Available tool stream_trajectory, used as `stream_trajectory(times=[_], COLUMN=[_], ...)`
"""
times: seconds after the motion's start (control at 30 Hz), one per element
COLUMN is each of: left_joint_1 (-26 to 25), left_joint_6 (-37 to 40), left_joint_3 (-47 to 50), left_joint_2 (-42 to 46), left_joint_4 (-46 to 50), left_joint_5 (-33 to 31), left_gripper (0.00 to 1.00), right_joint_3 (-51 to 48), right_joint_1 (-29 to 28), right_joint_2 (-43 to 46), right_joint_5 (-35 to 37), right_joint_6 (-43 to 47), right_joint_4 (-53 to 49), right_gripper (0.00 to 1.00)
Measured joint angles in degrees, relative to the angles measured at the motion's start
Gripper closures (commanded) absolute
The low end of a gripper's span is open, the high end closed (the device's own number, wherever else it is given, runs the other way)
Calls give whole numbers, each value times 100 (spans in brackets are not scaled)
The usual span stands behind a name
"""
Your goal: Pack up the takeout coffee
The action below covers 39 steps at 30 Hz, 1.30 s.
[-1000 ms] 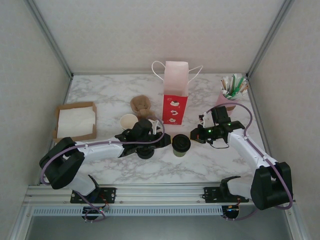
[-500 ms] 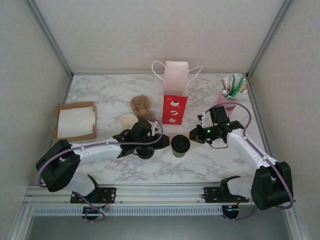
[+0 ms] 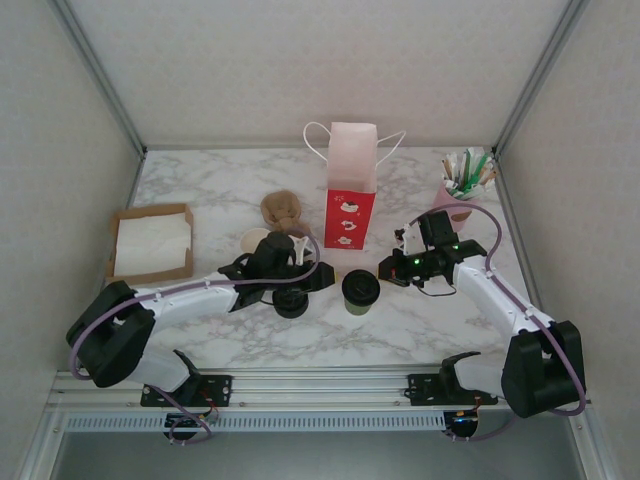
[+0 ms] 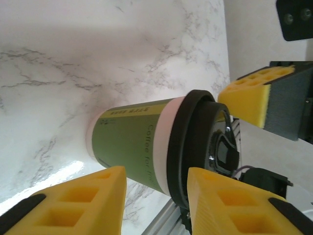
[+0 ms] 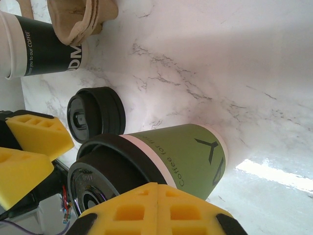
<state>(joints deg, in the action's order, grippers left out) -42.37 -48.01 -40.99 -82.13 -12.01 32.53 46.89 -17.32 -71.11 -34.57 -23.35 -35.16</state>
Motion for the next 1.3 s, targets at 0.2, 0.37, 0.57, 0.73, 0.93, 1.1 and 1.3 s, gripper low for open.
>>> stream_trajectory(times=[0.2, 0.37, 0.57, 0.73, 0.93, 1.1, 1.3], left_joint_1=[11, 22, 22, 22, 22, 22, 9], left_joint_6=[20, 26, 28, 42, -2, -120, -205], left_joint_3=[-125, -197, -203, -203, -46, 177, 302], left_joint_2=[-271, -476, -586, -612, -612, -612, -623], left_joint_4=[-101, -146, -212, -273, -581, -1047, -1322], left_joint_5=[326, 420, 485, 522, 542, 568, 570], left_gripper=[63, 63, 63, 66, 69, 71, 72], right_joint_3=[24, 46, 68, 74, 90, 122, 127], right_joint_1=[-20, -46, -70, -74, -94, -96, -136], right_joint_2=[-35, -61, -90, -101, -131, -192, -205], right_joint_5=[-4, -9, -15, -15, 2, 7, 46], right_joint_6=[2, 17, 20, 22, 22, 22, 22], right_joint_4=[-2, -20, -22, -22, -20, -13, 24], right_gripper=[100, 100, 100, 100, 100, 100, 100])
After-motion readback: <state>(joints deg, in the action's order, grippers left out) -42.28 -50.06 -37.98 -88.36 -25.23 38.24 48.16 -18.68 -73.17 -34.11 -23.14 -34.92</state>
